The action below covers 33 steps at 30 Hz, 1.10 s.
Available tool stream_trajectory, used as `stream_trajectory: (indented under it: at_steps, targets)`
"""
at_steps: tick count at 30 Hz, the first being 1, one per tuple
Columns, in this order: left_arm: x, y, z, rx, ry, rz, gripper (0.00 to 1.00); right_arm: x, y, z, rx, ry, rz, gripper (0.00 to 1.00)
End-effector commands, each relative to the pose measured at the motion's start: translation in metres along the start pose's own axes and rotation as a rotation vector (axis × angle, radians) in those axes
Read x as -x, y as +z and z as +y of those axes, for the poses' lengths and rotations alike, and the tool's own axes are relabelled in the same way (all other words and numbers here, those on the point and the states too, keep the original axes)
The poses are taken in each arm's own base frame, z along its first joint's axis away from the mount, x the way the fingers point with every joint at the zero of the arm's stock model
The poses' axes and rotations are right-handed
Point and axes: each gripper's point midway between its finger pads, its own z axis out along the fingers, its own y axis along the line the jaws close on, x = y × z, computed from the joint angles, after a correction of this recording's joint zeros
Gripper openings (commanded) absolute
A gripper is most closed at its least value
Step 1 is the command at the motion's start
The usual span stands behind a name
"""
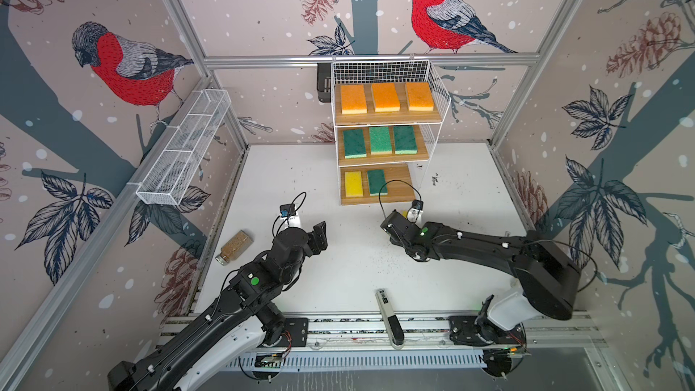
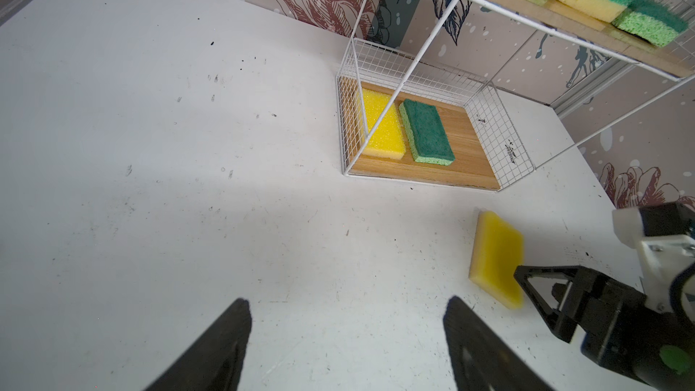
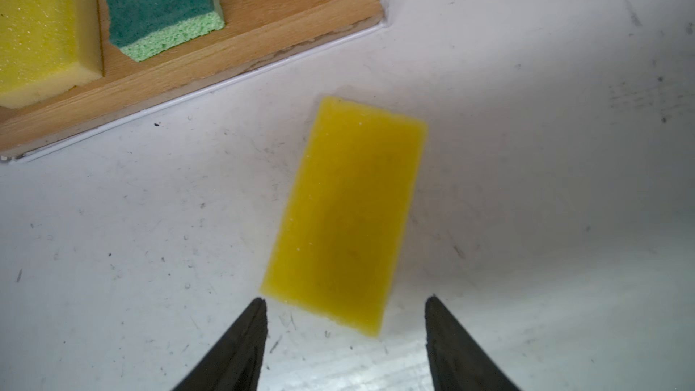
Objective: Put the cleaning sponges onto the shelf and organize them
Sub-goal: 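Move the right gripper back over the small yellow sponge on the table, then lower the right gripper and close it on the small yellow sponge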
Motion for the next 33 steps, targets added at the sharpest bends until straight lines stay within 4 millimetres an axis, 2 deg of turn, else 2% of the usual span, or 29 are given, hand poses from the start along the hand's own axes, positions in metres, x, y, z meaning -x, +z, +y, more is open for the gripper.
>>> stream_trajectory:
  at_steps: [1,6,12,22,26,29,33]
  targets:
    - [0.000,-0.002,0.002,0.008,-0.002,0.007,0.81,0.001,0.011,0.016,-0.020,-0.017,0.002,0.67]
    - [-0.003,-0.004,0.009,0.026,0.002,0.002,0.82,-0.002,0.025,0.027,-0.062,-0.036,0.004,0.68]
    - [-0.004,-0.003,0.011,0.033,0.004,-0.006,0.81,-0.008,0.037,0.026,-0.122,-0.068,0.018,0.66]
    - [-0.008,0.004,0.005,0.013,-0.005,0.004,0.81,-0.017,0.029,-0.013,-0.208,-0.066,0.031,0.64]
    - [-0.008,0.004,0.001,-0.005,-0.016,0.008,0.81,-0.022,0.025,-0.023,-0.214,-0.065,0.043,0.63]
    - [-0.006,0.004,0.000,-0.008,-0.021,0.004,0.81,-0.021,0.017,-0.028,-0.212,-0.074,0.036,0.61]
    - [-0.005,0.003,-0.001,-0.010,-0.027,0.005,0.81,-0.021,0.003,-0.050,-0.246,-0.072,0.028,0.61]
